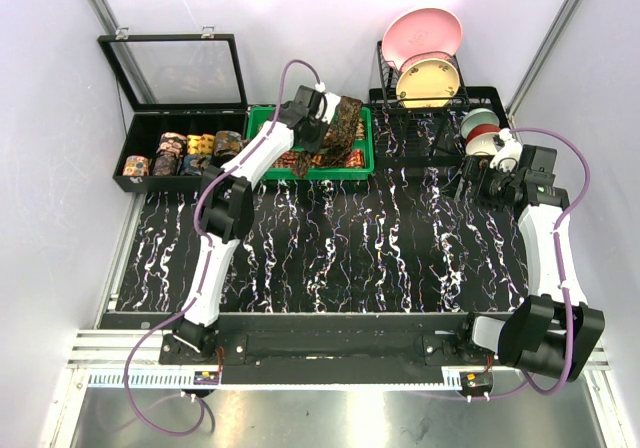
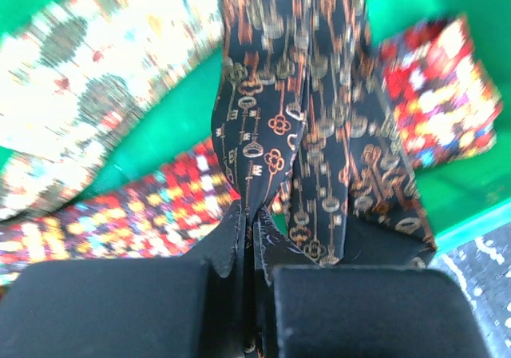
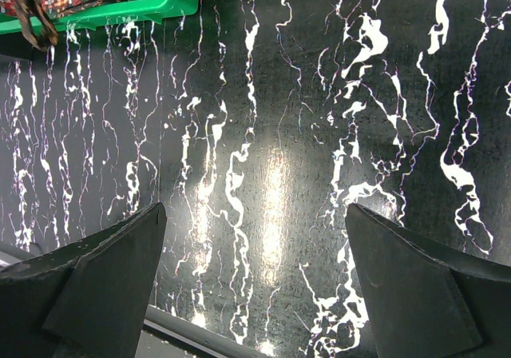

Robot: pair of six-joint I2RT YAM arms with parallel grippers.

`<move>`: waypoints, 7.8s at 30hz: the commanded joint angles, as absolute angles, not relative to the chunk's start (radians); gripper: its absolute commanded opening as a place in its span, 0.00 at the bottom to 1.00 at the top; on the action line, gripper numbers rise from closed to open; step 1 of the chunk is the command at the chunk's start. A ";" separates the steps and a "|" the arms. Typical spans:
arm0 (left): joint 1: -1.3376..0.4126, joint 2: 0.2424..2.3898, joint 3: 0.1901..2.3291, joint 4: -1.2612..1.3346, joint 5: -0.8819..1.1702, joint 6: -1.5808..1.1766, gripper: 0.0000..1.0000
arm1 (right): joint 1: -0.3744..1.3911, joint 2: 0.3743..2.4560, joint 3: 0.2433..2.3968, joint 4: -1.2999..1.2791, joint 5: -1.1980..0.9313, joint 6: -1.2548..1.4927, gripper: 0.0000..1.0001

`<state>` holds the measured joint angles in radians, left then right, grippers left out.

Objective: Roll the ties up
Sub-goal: Pick up the tie from the bin, then place the tie at the center of the board, then flatten out the tie at the center of the board.

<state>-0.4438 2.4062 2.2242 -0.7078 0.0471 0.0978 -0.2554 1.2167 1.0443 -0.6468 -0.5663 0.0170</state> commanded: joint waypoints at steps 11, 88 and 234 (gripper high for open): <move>-0.442 1.975 2.220 -0.626 0.005 0.242 0.00 | -0.261 1.175 1.132 -0.617 -0.640 -0.061 1.00; -0.410 1.050 1.003 -1.141 0.188 0.768 0.04 | 0.457 1.256 1.080 -1.595 -0.242 -1.086 0.00; 0.005 1.416 0.828 -0.781 0.420 1.533 0.70 | -0.281 2.000 1.244 -1.042 -0.362 -0.653 0.17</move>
